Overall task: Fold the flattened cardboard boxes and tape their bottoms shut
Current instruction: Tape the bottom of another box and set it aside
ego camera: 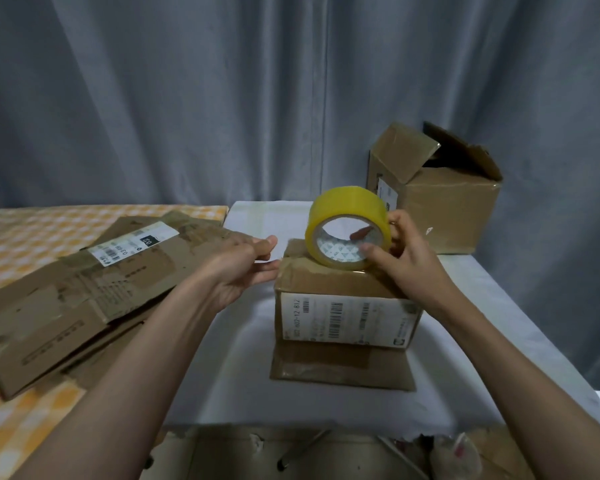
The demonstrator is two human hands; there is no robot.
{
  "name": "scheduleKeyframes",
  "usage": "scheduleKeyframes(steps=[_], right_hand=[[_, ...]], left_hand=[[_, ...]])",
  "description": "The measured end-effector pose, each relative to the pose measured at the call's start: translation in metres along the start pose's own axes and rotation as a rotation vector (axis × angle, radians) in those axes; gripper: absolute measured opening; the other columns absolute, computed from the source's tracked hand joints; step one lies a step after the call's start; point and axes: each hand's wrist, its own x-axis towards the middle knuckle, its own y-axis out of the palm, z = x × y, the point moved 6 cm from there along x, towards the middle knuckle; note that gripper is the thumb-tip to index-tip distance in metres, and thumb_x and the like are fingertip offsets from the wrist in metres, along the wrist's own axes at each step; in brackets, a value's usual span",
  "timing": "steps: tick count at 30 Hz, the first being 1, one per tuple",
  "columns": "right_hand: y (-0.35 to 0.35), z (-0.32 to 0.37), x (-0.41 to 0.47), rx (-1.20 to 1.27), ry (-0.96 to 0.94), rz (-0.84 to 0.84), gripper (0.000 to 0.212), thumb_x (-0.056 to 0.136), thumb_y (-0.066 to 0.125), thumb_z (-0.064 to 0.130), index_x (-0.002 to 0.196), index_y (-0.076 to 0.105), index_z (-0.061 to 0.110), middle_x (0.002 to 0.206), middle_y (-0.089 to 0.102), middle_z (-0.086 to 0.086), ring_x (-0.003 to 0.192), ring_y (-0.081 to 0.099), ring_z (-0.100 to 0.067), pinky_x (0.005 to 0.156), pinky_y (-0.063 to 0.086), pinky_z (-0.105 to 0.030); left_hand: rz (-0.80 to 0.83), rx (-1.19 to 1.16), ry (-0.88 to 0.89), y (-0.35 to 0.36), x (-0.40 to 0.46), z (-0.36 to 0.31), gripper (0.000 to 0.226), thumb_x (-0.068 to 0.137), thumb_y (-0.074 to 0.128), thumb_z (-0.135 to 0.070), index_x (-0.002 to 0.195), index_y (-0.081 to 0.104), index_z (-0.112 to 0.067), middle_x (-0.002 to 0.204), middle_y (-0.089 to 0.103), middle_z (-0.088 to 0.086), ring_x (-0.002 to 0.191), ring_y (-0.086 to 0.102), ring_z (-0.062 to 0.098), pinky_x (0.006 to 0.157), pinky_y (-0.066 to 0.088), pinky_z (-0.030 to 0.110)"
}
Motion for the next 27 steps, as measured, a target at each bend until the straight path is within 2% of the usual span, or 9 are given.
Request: scheduleKeyframes(steps=[3, 5, 9, 12, 16, 20, 23, 25, 27], right_hand=[[-0.005, 0.001, -0.001, -0.022, -0.027, -0.058, 0.019, 0.098, 0.060, 0.014, 0.115, 0.052, 0.016, 0.100, 0.066, -0.011, 0.094, 0.064, -0.027, 0.090, 0.051, -0.046], [-0.005, 0.001, -0.002, -0.055, -0.050, -0.052, 0.017, 0.099, 0.059, 0.019, 0.114, 0.052, 0.022, 0.100, 0.061, -0.016, 0.092, 0.059, -0.035, 0.088, 0.049, -0.052], [-0.003, 0.003, -0.003, -0.076, -0.073, -0.025, 0.020, 0.099, 0.060, 0.020, 0.115, 0.051, 0.026, 0.099, 0.060, -0.008, 0.094, 0.059, -0.034, 0.087, 0.051, -0.055], [-0.003, 0.003, -0.003, -0.070, -0.076, -0.016, 0.022, 0.098, 0.061, 0.021, 0.116, 0.050, 0.027, 0.100, 0.060, -0.010, 0.095, 0.058, -0.038, 0.087, 0.050, -0.059], [-0.003, 0.002, -0.003, -0.063, -0.070, -0.011, 0.024, 0.097, 0.062, 0.021, 0.117, 0.050, 0.027, 0.104, 0.062, -0.004, 0.099, 0.062, -0.034, 0.088, 0.052, -0.058], [-0.004, 0.002, -0.003, -0.061, -0.072, 0.000, 0.025, 0.097, 0.063, 0.021, 0.118, 0.051, 0.025, 0.103, 0.064, -0.006, 0.098, 0.063, -0.034, 0.088, 0.053, -0.056], [-0.003, 0.001, -0.002, -0.065, -0.066, -0.007, 0.026, 0.097, 0.063, 0.020, 0.119, 0.050, 0.024, 0.102, 0.065, 0.003, 0.097, 0.067, -0.020, 0.088, 0.056, -0.049], [-0.002, 0.000, -0.002, -0.076, -0.062, -0.017, 0.027, 0.097, 0.063, 0.021, 0.119, 0.050, 0.025, 0.101, 0.065, 0.004, 0.095, 0.066, -0.020, 0.087, 0.056, -0.048], [-0.002, 0.000, -0.001, -0.087, -0.066, -0.025, 0.026, 0.096, 0.063, 0.020, 0.119, 0.051, 0.026, 0.098, 0.063, 0.005, 0.093, 0.065, -0.023, 0.085, 0.057, -0.046]], left_hand=[[0.016, 0.006, -0.006, 0.000, 0.000, 0.003, 0.022, 0.098, 0.058, -0.007, 0.077, 0.052, -0.006, 0.080, 0.053, 0.009, 0.080, 0.061, 0.019, 0.072, 0.062, 0.031], [-0.001, -0.030, -0.029, -0.001, 0.000, 0.005, 0.018, 0.098, 0.057, -0.004, 0.080, 0.055, -0.003, 0.080, 0.052, 0.009, 0.078, 0.059, 0.017, 0.067, 0.062, 0.029], [-0.025, -0.085, -0.099, -0.005, 0.000, 0.011, 0.011, 0.099, 0.055, -0.003, 0.088, 0.058, -0.003, 0.082, 0.050, 0.008, 0.074, 0.057, 0.014, 0.062, 0.061, 0.027], [-0.028, -0.076, -0.128, -0.007, 0.001, 0.012, 0.010, 0.099, 0.055, -0.005, 0.090, 0.059, -0.005, 0.079, 0.050, 0.006, 0.073, 0.057, 0.013, 0.060, 0.061, 0.026], [-0.035, -0.003, -0.159, -0.009, 0.004, 0.017, 0.012, 0.100, 0.056, -0.008, 0.088, 0.060, -0.006, 0.074, 0.051, 0.004, 0.068, 0.057, 0.013, 0.056, 0.060, 0.024], [0.015, 0.126, -0.203, -0.002, 0.001, 0.027, 0.025, 0.102, 0.051, -0.014, 0.078, 0.057, -0.014, 0.059, 0.051, -0.002, 0.046, 0.054, 0.008, 0.053, 0.054, 0.025], [0.011, 0.178, -0.196, 0.005, -0.004, 0.033, 0.026, 0.105, 0.044, -0.022, 0.082, 0.054, -0.019, 0.063, 0.051, -0.003, 0.055, 0.049, 0.010, 0.050, 0.048, 0.022], [0.020, 0.168, -0.156, 0.009, -0.005, 0.037, 0.026, 0.106, 0.042, -0.025, 0.085, 0.055, -0.020, 0.070, 0.050, -0.001, 0.063, 0.043, 0.012, 0.053, 0.040, 0.023], [0.025, 0.158, -0.135, 0.010, -0.006, 0.045, 0.020, 0.104, 0.043, -0.020, 0.089, 0.056, -0.020, 0.072, 0.051, 0.001, 0.062, 0.043, 0.013, 0.051, 0.034, 0.024]])
